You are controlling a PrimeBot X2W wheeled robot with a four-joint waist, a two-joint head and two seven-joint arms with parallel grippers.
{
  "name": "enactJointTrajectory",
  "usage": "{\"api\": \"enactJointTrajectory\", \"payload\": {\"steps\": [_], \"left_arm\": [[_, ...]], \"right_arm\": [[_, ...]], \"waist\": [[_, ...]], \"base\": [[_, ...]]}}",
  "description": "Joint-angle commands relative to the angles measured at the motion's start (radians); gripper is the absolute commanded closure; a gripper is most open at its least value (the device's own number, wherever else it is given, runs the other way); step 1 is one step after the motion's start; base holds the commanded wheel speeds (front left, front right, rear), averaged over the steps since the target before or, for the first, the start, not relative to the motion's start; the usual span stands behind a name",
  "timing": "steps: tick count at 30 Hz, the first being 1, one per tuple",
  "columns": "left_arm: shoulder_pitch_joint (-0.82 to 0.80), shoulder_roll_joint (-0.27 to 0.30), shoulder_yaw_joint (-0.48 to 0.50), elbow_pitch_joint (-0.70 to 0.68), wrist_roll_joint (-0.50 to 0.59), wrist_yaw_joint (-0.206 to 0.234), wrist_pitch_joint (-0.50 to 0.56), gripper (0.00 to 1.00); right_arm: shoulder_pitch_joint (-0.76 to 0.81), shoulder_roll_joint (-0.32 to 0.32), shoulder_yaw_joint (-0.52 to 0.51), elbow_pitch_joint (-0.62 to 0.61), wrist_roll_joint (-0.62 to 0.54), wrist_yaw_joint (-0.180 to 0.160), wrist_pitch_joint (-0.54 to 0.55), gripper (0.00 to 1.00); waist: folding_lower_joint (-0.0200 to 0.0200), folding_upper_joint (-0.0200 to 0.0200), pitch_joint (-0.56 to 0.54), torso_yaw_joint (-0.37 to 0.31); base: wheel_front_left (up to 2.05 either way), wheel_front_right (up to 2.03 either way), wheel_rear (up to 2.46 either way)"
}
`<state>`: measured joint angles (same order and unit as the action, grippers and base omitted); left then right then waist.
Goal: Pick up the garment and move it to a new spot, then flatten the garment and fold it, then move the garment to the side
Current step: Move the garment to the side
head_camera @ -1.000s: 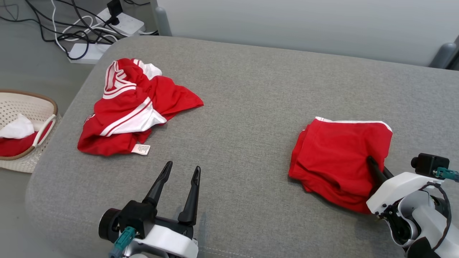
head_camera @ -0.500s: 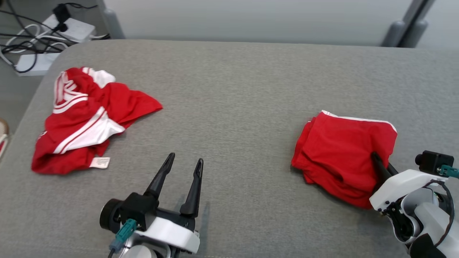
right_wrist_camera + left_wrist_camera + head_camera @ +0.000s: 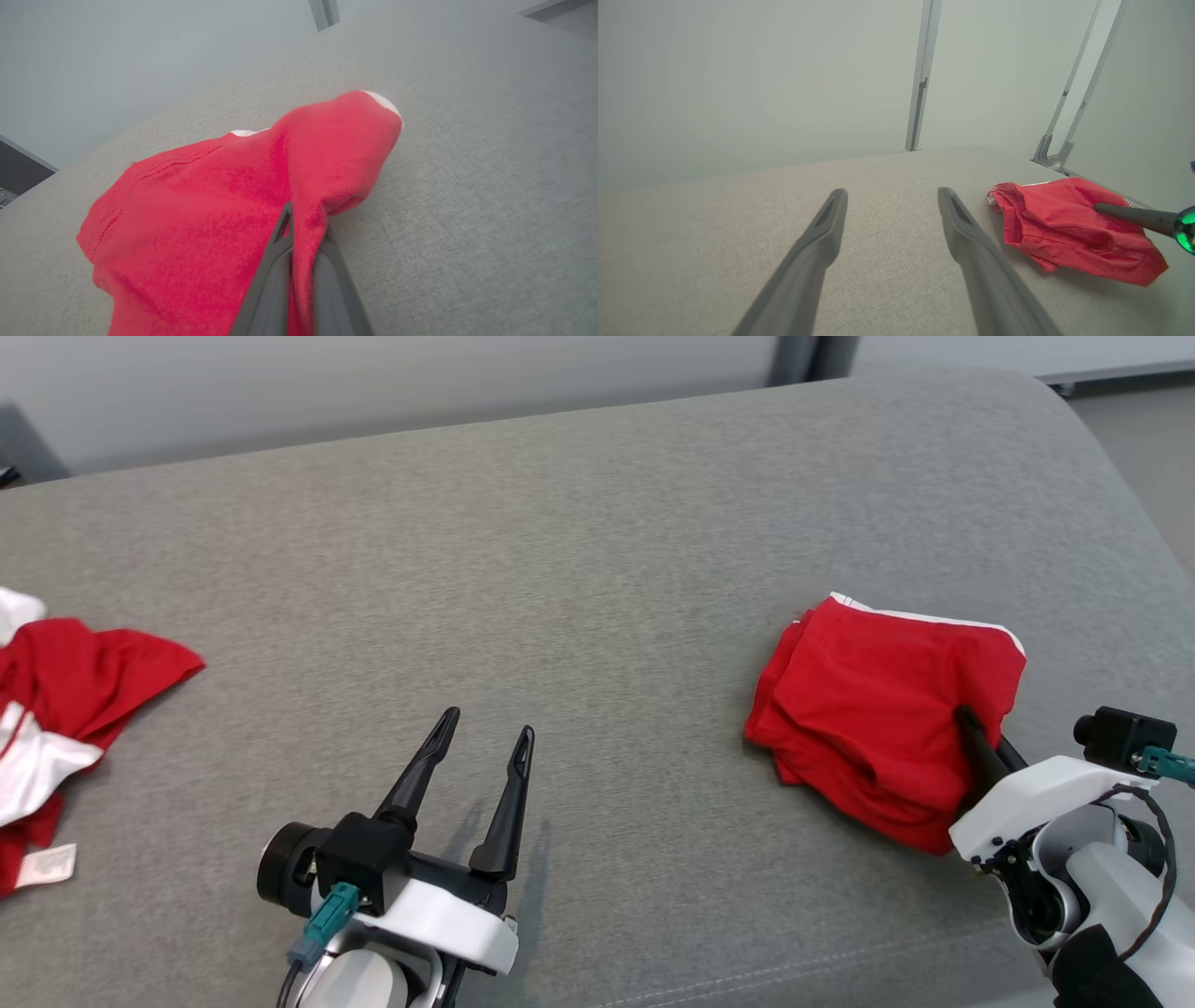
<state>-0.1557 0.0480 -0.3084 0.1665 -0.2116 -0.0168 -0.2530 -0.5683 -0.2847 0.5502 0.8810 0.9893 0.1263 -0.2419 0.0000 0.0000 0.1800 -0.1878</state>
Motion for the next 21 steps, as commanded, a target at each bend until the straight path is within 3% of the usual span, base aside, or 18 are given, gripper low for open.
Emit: {"api": "enactJointTrajectory", "payload": {"steps": [1, 11, 21], "left_arm": [[-0.044, 0.002, 0.036, -0.023, 0.012, -0.006, -0.009, 0.00], [-0.056, 0.002, 0.037, -0.020, 0.029, -0.016, -0.009, 0.00], [-0.073, 0.004, 0.036, -0.020, 0.056, -0.032, -0.009, 0.00]], "right_arm": [[0.001, -0.002, 0.002, -0.026, -0.011, 0.004, -0.020, 1.00], [0.009, 0.012, -0.022, -0.041, -0.029, 0.004, -0.020, 1.00], [-0.043, 0.035, -0.117, -0.102, -0.002, 0.004, -0.020, 1.00]], "waist": [[0.0000, 0.0000, 0.010, -0.046], [0.0000, 0.0000, 0.037, -0.118], [0.0000, 0.0000, 0.085, -0.118]], "base": [[0.00, 0.00, 0.00], [0.00, 0.00, 0.00], [0.00, 0.00, 0.00]]}}
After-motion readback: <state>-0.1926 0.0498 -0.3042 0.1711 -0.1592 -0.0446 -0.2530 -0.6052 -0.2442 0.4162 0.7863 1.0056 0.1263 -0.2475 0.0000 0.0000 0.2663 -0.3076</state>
